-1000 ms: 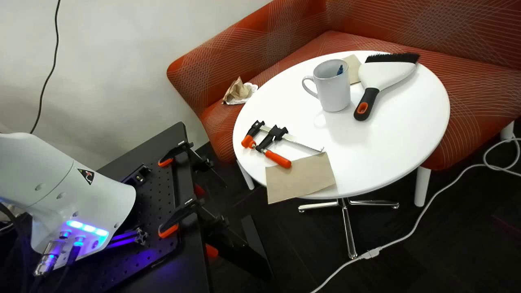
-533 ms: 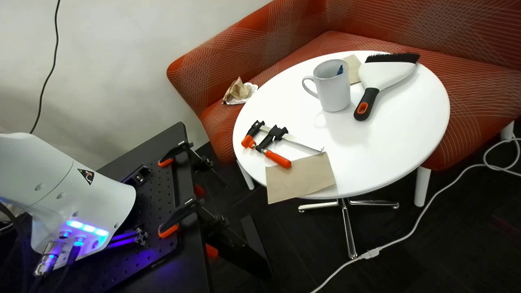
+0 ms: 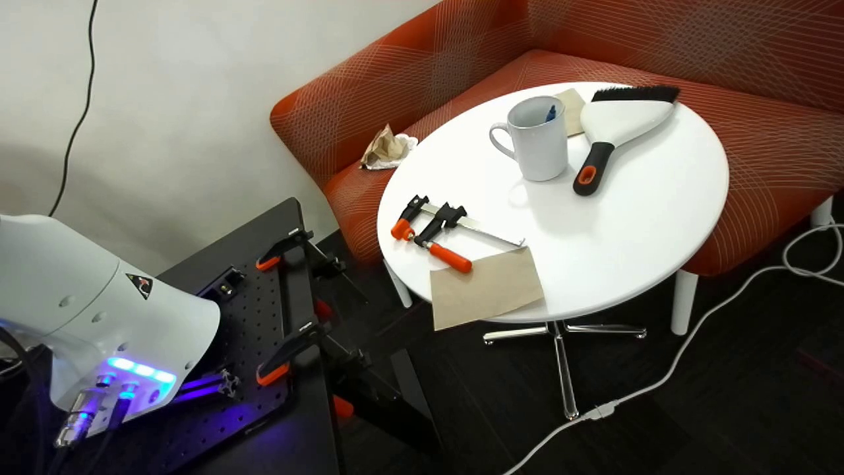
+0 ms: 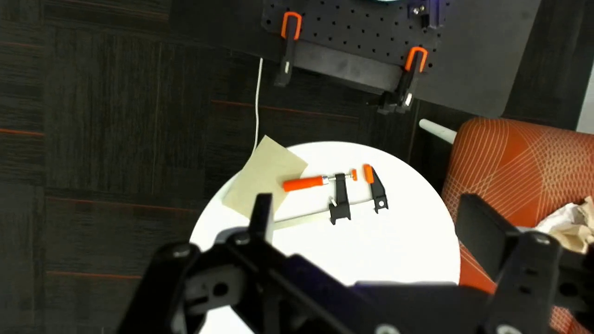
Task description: Remove the pen from the mug, move the mug forward then put the pen back into the mug.
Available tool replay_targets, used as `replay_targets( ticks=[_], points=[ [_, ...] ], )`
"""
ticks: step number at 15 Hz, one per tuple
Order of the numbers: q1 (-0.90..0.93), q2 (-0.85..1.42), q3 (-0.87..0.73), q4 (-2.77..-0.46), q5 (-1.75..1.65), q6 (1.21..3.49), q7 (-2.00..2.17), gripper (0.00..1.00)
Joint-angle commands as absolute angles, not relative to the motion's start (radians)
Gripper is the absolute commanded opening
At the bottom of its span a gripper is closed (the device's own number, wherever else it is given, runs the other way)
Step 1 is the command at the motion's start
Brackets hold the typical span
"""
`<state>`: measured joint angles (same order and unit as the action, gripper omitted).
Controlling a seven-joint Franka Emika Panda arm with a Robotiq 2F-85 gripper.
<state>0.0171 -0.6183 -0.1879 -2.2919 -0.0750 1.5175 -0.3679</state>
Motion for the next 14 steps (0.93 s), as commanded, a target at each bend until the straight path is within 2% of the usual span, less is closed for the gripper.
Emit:
replay_targets(
  ticks=[1, 10, 14],
  points=[
    [0.026, -0.486, -0.133, -2.246, -0.012, 1.618, -0.266, 1.00],
    [0.014, -0.235, 0.031, -2.251, 0.015, 2.020, 0.192, 1.00],
    [0.021, -0.218, 0.041, -2.275, 0.013, 2.058, 0.202, 1.00]
  ],
)
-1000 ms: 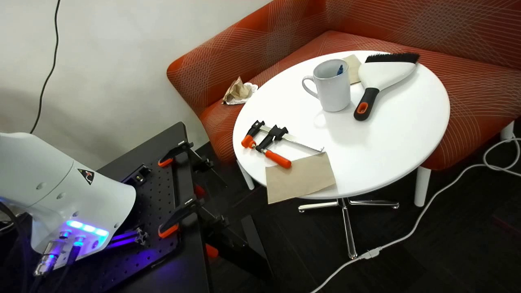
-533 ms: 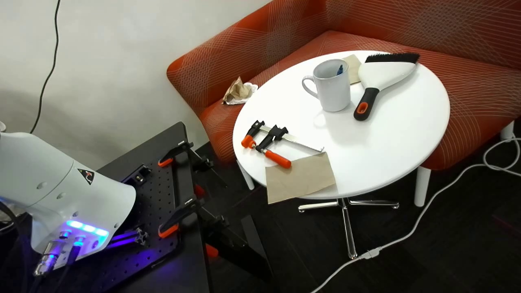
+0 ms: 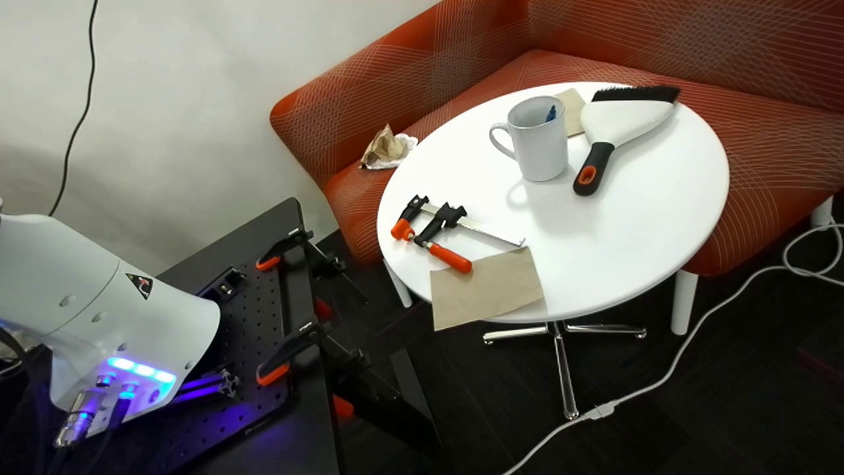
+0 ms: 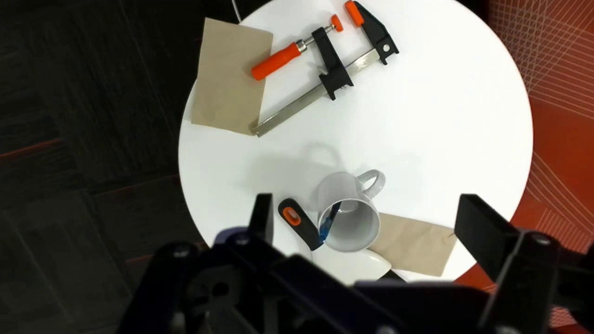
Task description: Remove the pen from the mug, move the mug forward then put the pen back into the mug.
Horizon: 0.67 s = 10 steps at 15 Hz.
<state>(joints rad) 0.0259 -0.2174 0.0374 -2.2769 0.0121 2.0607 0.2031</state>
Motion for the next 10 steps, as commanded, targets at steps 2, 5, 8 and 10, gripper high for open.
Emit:
replay_targets(
  ticks=[2, 5, 8, 10],
  points=[
    [0.022, -0.203, 0.044, -2.274, 0.015, 2.060, 0.202, 1.00],
    [0.020, -0.205, 0.042, -2.274, 0.015, 2.060, 0.202, 1.00],
    [0.011, -0.187, 0.044, -2.274, 0.048, 2.125, 0.301, 1.00],
    [0.013, -0.148, 0.052, -2.260, 0.080, 2.180, 0.401, 1.00]
  ],
)
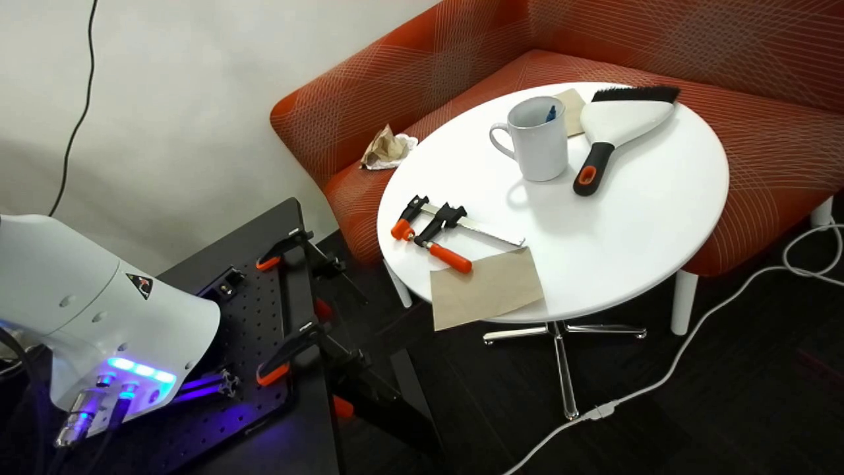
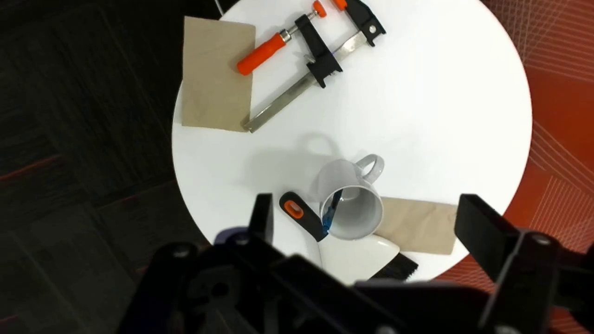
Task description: Remove the pen from the mug, move the mug forward then put the pen back into the mug.
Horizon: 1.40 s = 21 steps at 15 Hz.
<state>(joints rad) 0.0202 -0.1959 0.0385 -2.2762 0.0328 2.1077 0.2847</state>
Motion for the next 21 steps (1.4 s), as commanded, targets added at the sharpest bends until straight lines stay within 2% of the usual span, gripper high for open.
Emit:
replay_targets(
  ticks=[1, 8, 13, 21],
  points=[
    [0.013, -0.127, 0.063, -2.258, 0.071, 2.223, 0.469, 1.00],
    [0.022, 0.029, 0.091, -2.248, -0.138, 2.489, 0.992, 1.00],
    [0.072, 0.165, 0.053, -2.185, -0.347, 2.471, 1.365, 1.00],
    [0.145, 0.255, 0.037, -2.153, -0.291, 2.488, 1.380, 1.00]
  ],
)
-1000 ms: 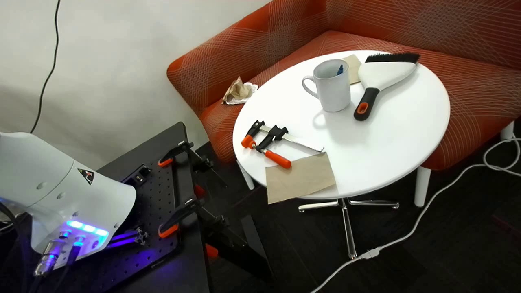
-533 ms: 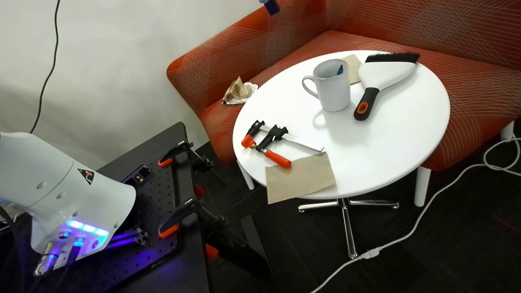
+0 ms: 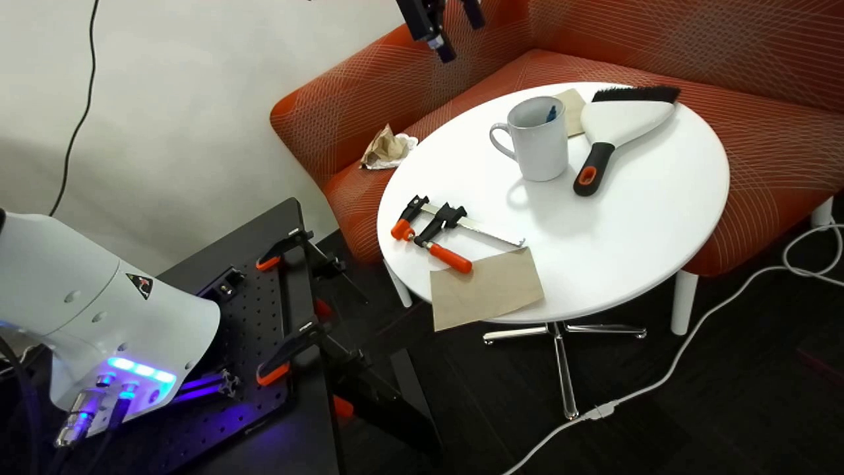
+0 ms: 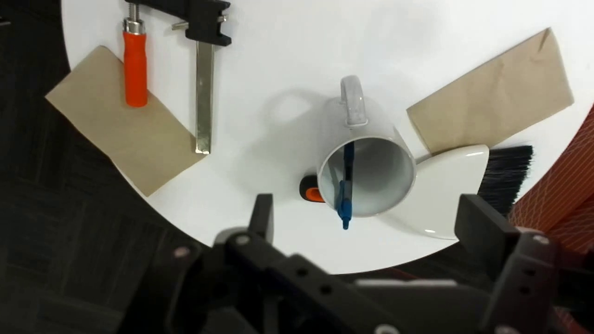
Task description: Remove the pen from the mug, move the mug forward then put the pen back into the mug.
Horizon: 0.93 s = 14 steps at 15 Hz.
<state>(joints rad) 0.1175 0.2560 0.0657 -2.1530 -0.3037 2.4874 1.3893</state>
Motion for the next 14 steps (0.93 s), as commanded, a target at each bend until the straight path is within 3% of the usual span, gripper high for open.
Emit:
replay_targets(
  ticks=[1, 14],
  points=[
    [0.147, 0.257, 0.037, -2.150, -0.289, 2.488, 1.379, 1.00],
    [0.163, 0.439, -0.027, -1.990, -0.252, 2.478, 1.386, 1.00]
  ],
)
